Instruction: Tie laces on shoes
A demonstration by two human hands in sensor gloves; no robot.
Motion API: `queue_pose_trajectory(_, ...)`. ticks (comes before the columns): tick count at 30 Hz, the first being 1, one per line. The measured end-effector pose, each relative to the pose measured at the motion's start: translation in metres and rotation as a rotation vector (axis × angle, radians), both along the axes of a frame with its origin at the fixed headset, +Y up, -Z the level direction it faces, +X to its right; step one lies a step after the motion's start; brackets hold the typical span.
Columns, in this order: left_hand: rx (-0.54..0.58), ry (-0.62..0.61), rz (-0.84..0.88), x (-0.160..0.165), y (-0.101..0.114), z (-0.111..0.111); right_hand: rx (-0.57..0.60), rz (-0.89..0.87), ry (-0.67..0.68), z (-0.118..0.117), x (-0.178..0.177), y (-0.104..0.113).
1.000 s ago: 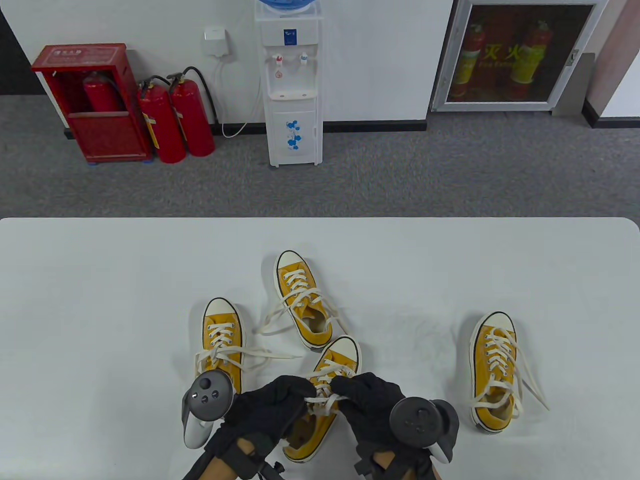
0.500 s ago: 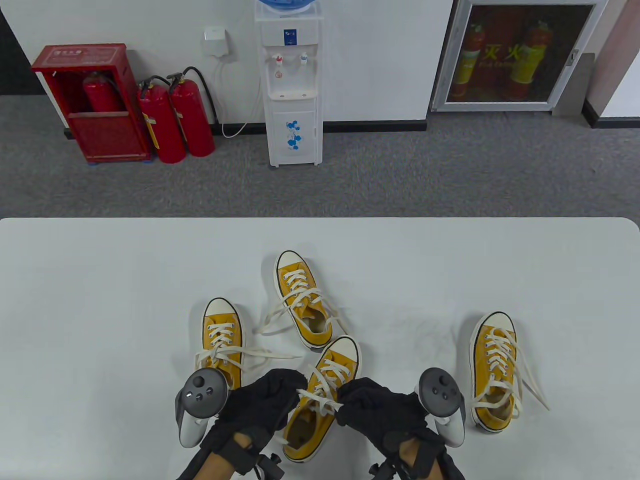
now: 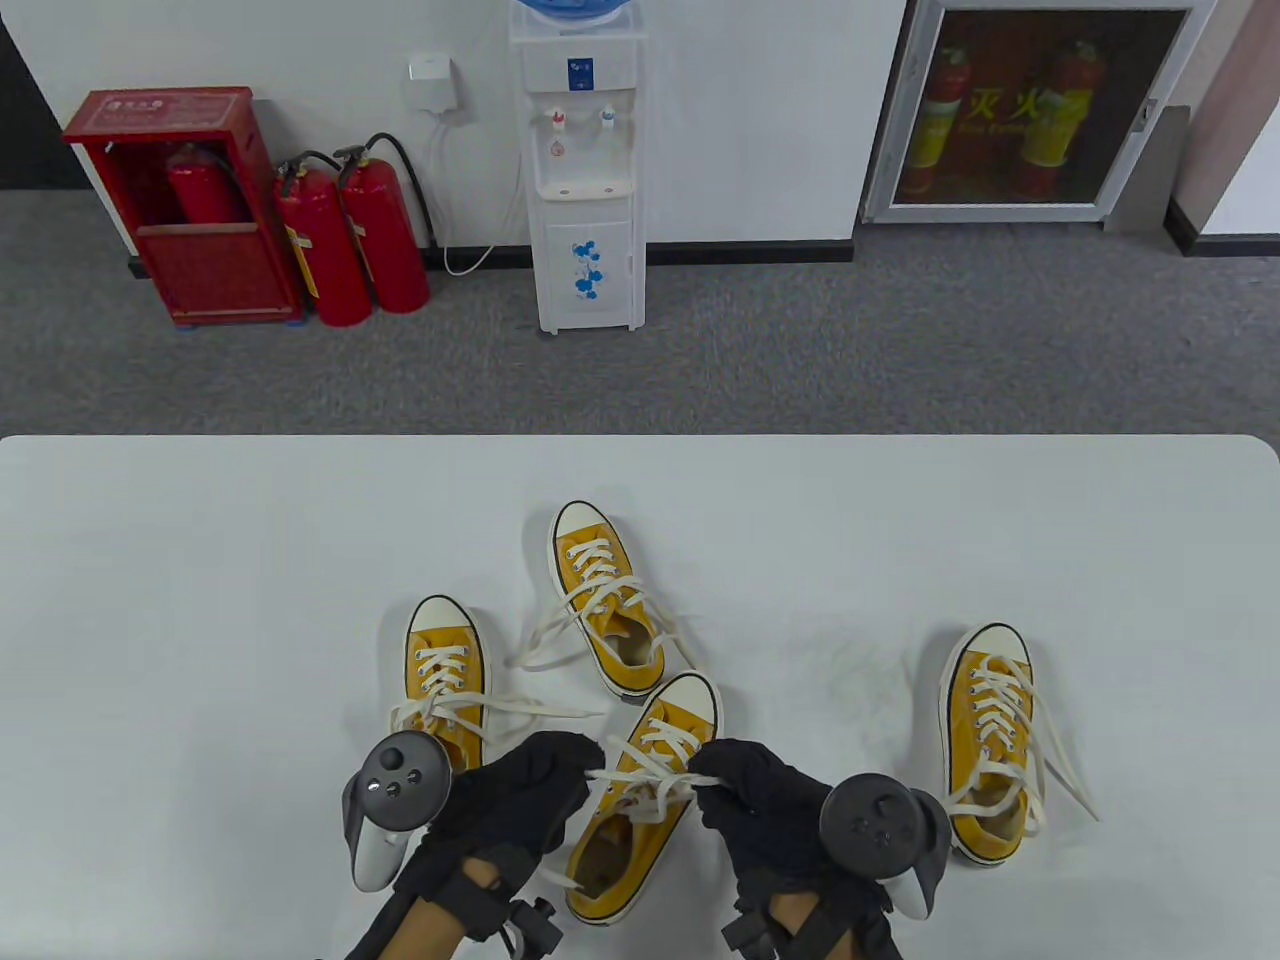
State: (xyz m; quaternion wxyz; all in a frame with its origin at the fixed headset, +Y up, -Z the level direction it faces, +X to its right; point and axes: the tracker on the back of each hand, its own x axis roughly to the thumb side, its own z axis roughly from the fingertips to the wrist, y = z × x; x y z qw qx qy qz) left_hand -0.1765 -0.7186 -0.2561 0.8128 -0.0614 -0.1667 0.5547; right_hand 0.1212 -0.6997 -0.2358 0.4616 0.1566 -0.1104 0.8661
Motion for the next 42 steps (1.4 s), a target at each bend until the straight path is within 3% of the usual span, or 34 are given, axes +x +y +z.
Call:
queue_pose_trajectory(12, 0.038, 0.074, -0.050, -0.011, 0.006, -0.001, 0.056, 0.097, 0.001, 0.003, 0.000, 0.007)
queue_pose_trajectory(17, 0.108, 0.147, -0.149, -0.022, 0.015, -0.001, 0.078, 0.097, -0.040, 0.002, 0.011, 0.009)
queue_pose_trajectory(19, 0.116, 0.178, -0.165, -0.031, 0.017, -0.002, 0.026, -0.041, -0.007, -0.003, 0.022, 0.005)
queue_pose_trajectory(25, 0.188, 0.221, -0.364, -0.040, 0.026, -0.003, -0.062, -0.145, 0.027, -0.011, 0.034, -0.002)
queue_pose_trajectory(36, 0.182, 0.315, -0.606, -0.059, 0.025, -0.007, -0.135, -0.139, 0.005, -0.014, 0.051, 0.003)
queue_pose_trajectory(42, 0.144, 0.349, -0.614, -0.072, 0.026, -0.008, -0.175, -0.105, -0.019, -0.017, 0.065, 0.002)
